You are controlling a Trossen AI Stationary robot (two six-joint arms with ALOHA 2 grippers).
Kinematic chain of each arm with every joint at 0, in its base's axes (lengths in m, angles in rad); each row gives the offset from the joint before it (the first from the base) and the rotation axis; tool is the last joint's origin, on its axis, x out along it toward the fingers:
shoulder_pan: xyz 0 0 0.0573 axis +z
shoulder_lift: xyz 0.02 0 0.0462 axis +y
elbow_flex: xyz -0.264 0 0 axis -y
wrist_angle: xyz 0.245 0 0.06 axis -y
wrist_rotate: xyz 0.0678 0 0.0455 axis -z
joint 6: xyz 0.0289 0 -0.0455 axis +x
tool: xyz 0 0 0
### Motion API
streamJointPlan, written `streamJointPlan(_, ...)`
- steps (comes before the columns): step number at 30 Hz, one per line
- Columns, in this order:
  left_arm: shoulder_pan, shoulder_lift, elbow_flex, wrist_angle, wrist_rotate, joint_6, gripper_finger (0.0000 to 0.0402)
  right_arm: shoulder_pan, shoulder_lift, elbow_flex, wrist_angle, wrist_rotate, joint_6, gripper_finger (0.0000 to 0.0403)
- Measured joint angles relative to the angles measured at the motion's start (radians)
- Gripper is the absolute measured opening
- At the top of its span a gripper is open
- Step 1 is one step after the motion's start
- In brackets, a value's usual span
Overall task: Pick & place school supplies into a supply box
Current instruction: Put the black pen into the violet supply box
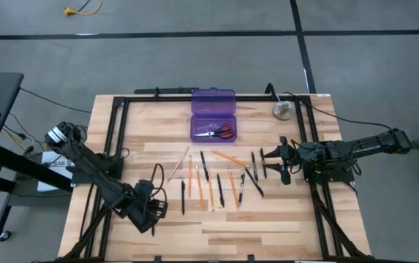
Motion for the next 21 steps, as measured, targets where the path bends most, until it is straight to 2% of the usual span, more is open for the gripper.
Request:
streamJointPlan(4, -0.016, 0.017, -0.015, 0.017, 0.005, -0.042, 0.0153, 0.0, 0.0, 0.0, 0.0, 0.0, 0.0, 0.0169)
streamJointPlan(12, -0.022, 0.108, -0.014, 0.075, 0.092, -0.058, 0.0153, 0.0, 0.0, 0.0, 0.0, 0.0, -0.001, 0.0169)
streamJointPlan(21, -0.011, 0.146, -0.014, 0.076, 0.105, -0.097, 0.0153, 0.0, 0.0, 0.0, 0.0, 0.0, 0.007, 0.0169)
